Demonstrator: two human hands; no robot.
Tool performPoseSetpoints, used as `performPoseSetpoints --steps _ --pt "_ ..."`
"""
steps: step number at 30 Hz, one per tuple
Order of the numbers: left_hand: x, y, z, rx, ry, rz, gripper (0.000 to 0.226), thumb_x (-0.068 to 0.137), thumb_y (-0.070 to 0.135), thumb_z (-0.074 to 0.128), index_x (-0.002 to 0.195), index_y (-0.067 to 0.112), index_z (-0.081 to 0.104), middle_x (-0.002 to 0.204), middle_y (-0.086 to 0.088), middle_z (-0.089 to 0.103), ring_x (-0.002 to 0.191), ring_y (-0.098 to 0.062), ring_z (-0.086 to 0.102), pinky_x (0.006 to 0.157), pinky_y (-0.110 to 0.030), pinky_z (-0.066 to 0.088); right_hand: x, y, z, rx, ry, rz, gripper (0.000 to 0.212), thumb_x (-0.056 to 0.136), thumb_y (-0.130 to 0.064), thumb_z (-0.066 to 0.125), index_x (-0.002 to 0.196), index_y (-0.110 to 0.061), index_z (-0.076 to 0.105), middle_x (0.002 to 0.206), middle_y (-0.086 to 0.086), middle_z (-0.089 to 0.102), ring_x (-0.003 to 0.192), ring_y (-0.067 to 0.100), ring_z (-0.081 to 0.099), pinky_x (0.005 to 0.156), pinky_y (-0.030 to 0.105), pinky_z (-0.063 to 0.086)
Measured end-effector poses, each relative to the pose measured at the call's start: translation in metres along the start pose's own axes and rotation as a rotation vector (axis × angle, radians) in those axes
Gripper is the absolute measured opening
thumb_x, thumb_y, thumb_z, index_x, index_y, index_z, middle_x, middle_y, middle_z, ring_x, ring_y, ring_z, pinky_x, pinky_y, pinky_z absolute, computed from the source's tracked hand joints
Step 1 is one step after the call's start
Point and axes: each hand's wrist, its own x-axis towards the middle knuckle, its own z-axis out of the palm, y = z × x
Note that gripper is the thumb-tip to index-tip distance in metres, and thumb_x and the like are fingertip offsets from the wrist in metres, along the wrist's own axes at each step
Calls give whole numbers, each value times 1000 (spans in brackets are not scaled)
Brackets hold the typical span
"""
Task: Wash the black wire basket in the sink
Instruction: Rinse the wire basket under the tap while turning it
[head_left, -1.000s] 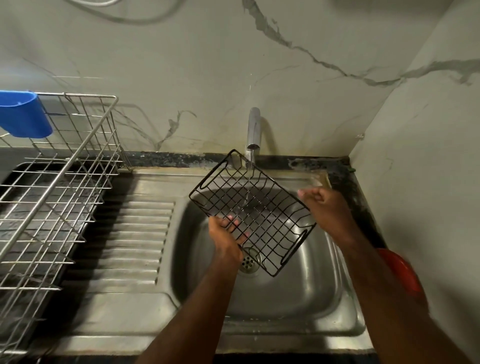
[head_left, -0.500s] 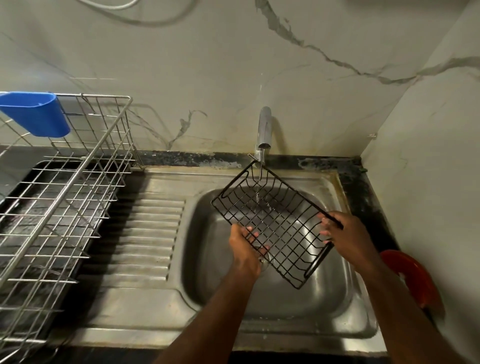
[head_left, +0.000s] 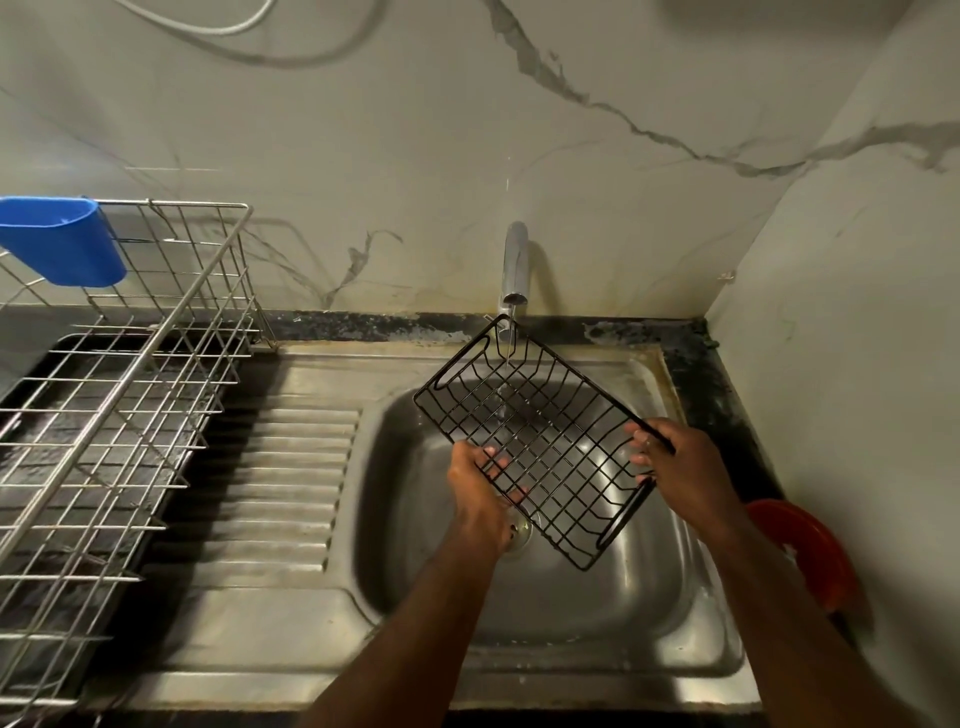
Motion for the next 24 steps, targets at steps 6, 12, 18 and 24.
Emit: performPoseSetpoints --steps 6,12,18,24 --pt "3 4 -1 5 21 6 28 95 30 38 76 17 54 89 -7 61 93 -26 55 88 -51 47 3 -5 3 12 -9 -15 21 99 -17 53 116 -19 66 99 1 68 92 11 67 74 28 57" --pt "6 8 -3 -31 7 15 17 91 25 40 76 19 46 92 -4 61 99 -25 56 99 -58 45 5 -7 7 0 -11 -42 16 98 -22 56 101 -33 66 90 1 70 86 15 69 75 37 60" --pt "9 15 -2 -40 -3 38 22 92 28 39 75 19 49 87 -3 60 96 -25 54 97 -57 45 6 -10 14 62 10 -32 14 97 -22 57 95 -33 65 87 4 70 85 21 70 77 40 60" --pt "8 22 -2 -44 20 69 23 94 26 38 75 19 47 84 -2 58 91 -22 53 95 -54 44 11 -16 23 53 23 -21 21 100 -16 51 116 -14 64 103 3 68 96 13 67 66 17 56"
